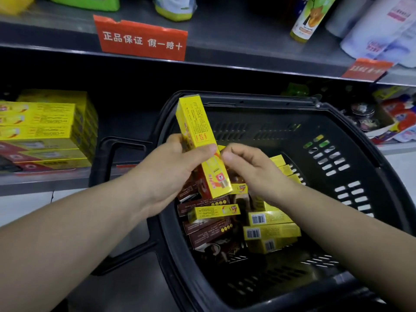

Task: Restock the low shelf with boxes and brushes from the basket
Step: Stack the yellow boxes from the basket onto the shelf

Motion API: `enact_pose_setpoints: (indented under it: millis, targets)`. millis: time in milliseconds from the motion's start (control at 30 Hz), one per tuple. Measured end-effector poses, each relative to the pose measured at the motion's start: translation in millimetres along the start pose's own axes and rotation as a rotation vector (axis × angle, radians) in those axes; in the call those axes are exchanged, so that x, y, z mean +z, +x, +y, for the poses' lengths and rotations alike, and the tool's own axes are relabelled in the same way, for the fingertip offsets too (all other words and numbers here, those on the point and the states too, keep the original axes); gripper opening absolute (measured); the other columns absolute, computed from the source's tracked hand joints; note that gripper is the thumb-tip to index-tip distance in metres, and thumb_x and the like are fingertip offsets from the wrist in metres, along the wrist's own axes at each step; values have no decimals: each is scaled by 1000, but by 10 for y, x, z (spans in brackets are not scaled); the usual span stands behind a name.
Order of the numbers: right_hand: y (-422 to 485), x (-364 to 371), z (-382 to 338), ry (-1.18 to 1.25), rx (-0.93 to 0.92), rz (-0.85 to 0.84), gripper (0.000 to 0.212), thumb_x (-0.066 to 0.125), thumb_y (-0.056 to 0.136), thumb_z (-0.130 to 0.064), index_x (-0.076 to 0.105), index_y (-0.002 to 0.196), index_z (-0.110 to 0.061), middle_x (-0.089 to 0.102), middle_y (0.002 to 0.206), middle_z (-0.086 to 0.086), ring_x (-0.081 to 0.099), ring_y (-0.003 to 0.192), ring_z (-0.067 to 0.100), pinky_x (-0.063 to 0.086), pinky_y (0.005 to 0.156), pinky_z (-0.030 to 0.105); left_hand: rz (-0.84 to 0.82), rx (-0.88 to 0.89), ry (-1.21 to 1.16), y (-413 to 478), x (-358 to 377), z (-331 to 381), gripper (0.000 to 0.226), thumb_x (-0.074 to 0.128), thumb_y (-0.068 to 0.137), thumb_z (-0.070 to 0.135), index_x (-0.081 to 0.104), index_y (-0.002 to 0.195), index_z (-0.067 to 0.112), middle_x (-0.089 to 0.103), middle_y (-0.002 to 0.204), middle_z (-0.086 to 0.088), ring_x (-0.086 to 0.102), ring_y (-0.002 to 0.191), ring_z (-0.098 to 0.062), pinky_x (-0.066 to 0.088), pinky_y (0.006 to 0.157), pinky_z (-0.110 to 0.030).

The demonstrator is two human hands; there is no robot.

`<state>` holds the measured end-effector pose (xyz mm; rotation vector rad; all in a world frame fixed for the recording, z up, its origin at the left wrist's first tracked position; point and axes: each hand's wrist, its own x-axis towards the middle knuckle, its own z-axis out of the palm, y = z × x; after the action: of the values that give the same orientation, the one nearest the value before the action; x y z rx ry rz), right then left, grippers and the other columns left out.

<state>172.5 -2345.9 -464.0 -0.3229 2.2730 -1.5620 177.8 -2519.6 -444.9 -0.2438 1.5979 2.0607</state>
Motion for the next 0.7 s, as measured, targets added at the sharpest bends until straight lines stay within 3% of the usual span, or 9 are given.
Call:
enact_pose_setpoints:
  millis: [67, 133, 200, 267, 300, 400, 500, 567, 700]
  targets:
    - [108, -72, 189, 65, 114, 58, 30, 45, 91, -45, 63, 76, -26, 61, 72, -10, 57, 70, 4, 44, 69, 29, -30, 3, 27, -13, -30, 11, 41, 62, 86, 18, 46, 123, 15, 69, 108, -3, 66, 100, -16, 49, 95, -35]
    - [216, -136, 471, -31, 220, 50, 33, 43, 96, -46, 63, 80, -26, 62, 77, -6, 58, 73, 9, 45, 71, 35, -51, 7, 31, -21, -59, 19, 41, 61, 86, 17, 46, 123, 20, 69, 107, 1, 66, 99, -12, 49, 94, -33]
    - [289, -194, 856, -473, 318, -85, 19, 51, 95, -35, 62, 100, -21, 63, 102, 4, 60, 94, 21, 48, 83, 41, -80, 2, 20, -21, -81, 25, 43, 62, 84, 17, 47, 123, 23, 70, 105, 2, 67, 97, -10, 50, 93, -31]
    - [290, -236, 1187, -882, 453, -252, 47, 58, 90, -27, 44, 134, -15, 49, 133, 9, 50, 120, 28, 44, 96, 37, -125, -5, 33, -16, -99, 29, 49, 63, 81, 17, 45, 126, 25, 71, 105, 2, 67, 96, -10, 49, 93, -31]
    - [272, -241, 1316, -961, 521, -292, 62, 59, 89, -26, 31, 143, -15, 42, 141, 10, 44, 126, 29, 41, 98, 36, -148, -8, 56, -15, -105, 28, 53, 64, 80, 17, 43, 128, 26, 71, 106, 2, 67, 97, -9, 48, 94, -31]
    - [263, -217, 1533, -1169, 526, -353, 74, 55, 91, -25, 11, 149, -17, 30, 150, 13, 36, 132, 32, 40, 97, 40, -198, -15, 116, 0, -116, 14, 60, 63, 83, 18, 37, 135, 28, 69, 112, 2, 65, 102, -8, 45, 99, -32]
    - [358, -251, 1597, -1369, 483, -369, 76, 57, 91, -30, 9, 150, -22, 31, 150, 10, 48, 123, 31, 47, 80, 37, -215, -18, 112, 25, -119, 6, 66, 64, 80, 18, 33, 137, 29, 69, 113, 3, 65, 102, -6, 46, 97, -31]
    - [412, -252, 1595, -1466, 436, -379, 70, 56, 92, -24, 15, 149, -24, 48, 138, 9, 58, 108, 28, 46, 67, 33, -240, -17, 113, 36, -131, 5, 69, 65, 73, 21, 36, 135, 29, 70, 111, 5, 65, 101, -6, 48, 95, -30]
    - [405, -267, 1437, -1498, 353, -367, 47, 53, 92, -18, 38, 137, -20, 63, 110, 6, 62, 96, 25, 46, 66, 31, -279, -29, 110, 23, -148, -4, 68, 66, 68, 23, 38, 130, 28, 71, 105, 5, 67, 96, -6, 54, 83, -22]
